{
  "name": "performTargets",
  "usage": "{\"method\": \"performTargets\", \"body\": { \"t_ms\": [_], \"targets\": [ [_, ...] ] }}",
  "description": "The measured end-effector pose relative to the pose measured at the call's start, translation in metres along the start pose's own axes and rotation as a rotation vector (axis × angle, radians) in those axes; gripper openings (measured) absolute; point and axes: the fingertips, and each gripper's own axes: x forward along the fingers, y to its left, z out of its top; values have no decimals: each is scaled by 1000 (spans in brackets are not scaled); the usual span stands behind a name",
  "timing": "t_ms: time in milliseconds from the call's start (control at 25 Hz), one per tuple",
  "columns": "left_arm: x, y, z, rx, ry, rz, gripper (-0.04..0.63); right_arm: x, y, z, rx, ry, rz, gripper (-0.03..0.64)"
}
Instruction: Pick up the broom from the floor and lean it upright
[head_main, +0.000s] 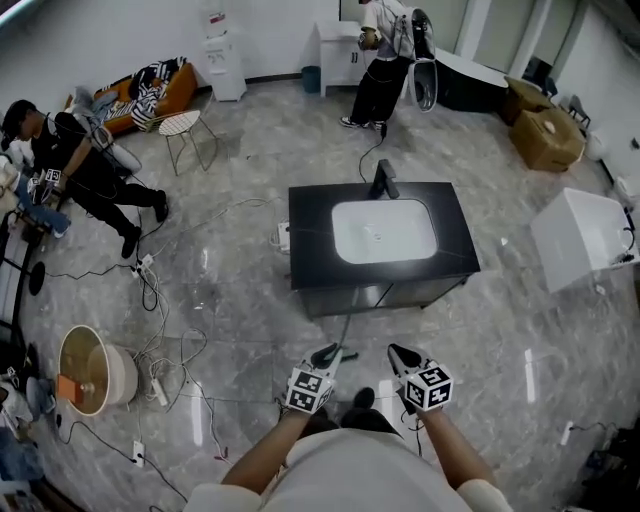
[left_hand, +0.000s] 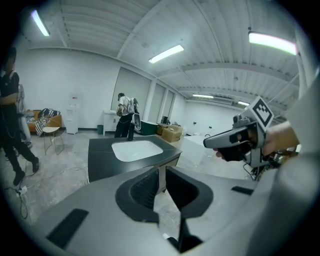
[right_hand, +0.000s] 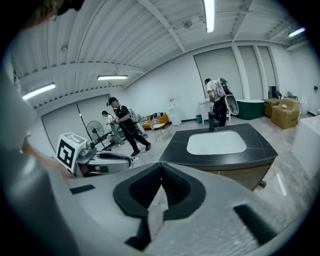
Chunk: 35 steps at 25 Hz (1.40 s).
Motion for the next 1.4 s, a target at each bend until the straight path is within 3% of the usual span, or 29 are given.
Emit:
{"method": "performTargets", "body": {
  "t_ms": [280,640,1120,1400],
  "targets": [
    [-61,-8,8,36,-55,-37,31,-38,54,10,-27,-60,-38,0],
    [-100,-32,11,39,-50,-79,25,-77,69,8,-88,-92,-65,0],
    [-109,-64,43,14,-113,8,21,-122,54,34,-243,-141,57,0],
    [-104,-72,42,-18,-118,57,21,-135,39,45,-260,-185,85,0]
  ]
}}
